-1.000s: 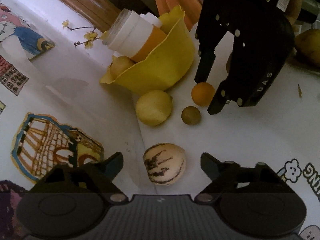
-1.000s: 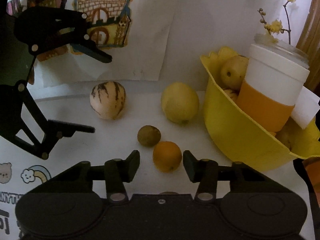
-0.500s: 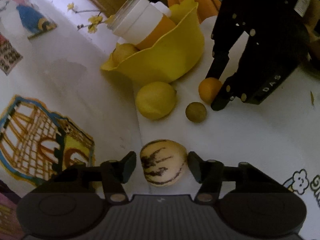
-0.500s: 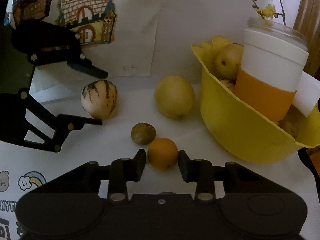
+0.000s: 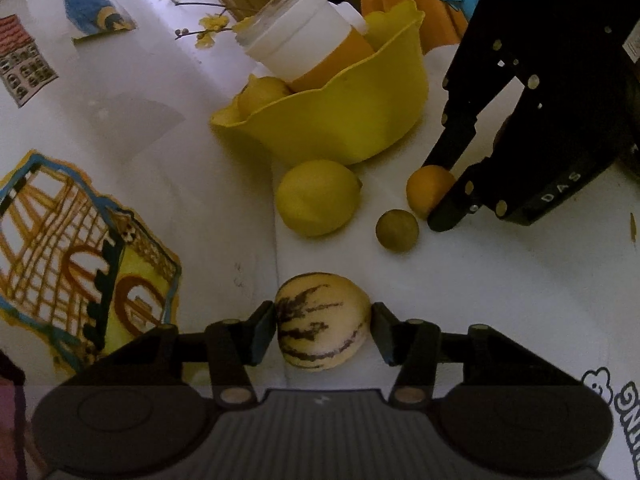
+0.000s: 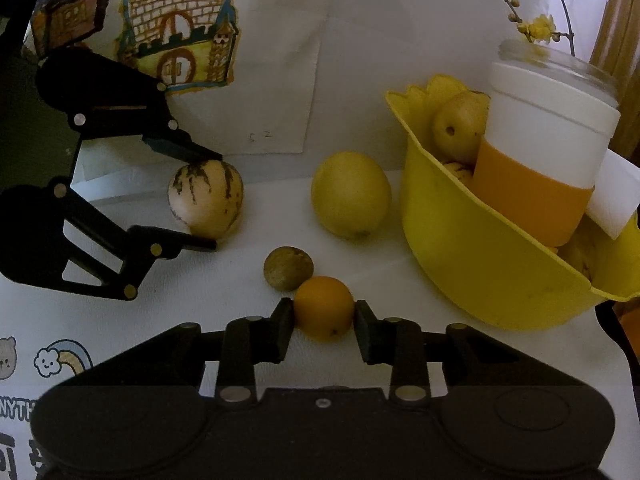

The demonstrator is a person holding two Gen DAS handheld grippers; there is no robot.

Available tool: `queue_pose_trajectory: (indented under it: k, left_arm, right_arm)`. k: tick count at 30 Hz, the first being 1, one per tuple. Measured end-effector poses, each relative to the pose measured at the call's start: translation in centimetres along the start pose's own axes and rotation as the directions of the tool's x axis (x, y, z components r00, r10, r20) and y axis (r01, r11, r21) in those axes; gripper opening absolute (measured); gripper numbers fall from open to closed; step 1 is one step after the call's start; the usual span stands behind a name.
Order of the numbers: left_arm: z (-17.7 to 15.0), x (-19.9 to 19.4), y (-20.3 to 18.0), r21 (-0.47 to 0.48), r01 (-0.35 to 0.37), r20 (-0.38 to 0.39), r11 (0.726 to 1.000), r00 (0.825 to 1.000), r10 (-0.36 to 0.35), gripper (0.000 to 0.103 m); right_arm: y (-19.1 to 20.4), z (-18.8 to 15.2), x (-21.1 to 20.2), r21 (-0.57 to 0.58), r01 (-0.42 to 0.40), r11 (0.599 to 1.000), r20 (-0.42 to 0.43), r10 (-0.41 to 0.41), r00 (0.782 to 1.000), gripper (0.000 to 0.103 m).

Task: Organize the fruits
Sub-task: 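Carry the striped fruit and the orange over the metal tray with both tools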

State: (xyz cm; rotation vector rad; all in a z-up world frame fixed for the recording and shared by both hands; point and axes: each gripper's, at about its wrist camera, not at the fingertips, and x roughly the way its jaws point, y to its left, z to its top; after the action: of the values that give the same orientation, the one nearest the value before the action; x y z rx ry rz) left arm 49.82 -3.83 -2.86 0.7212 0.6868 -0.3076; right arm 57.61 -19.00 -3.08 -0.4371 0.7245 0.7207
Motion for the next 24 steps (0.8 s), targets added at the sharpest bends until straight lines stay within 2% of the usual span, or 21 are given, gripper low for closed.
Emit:
queue_pose_trajectory:
  k: [7,15,18,24]
  left_arm:
    - [-0.4,-1.3,0.0,-0.090,0.034,0.007,0.995,0.999,-0.034,0.055]
    - [-2.4,-4.6,-0.6,-0.226,0.109,0.049,0.968,0.994,-0.100,0.054]
    - [-3.6,-5.8,-0.5,-0.302,0.134,0.068,0.944,0.991,-0.118,0.054]
    - [-6.6,-8.3,-0.7,-0.453,0.235,0.161,0.860,0.970,-0.180,0.054]
  right_arm:
    - [0.9,0.0,-0.5,-0.038,-0.011,0.999,-0.009,0.011,1.000,0.034]
    - [2.8,0.1,-3.0,-0.072,-0.007,0.997,0.004,0.007,1.000,0.034]
    - [3.9,-0.3,-4.6,-0.076,0.001,0.997,0.015,0.000,1.000,0.034]
    - [6.6,-2.1,-7.9,-0.069,-0.003,0.998,0.046,0.006,0.999,0.034]
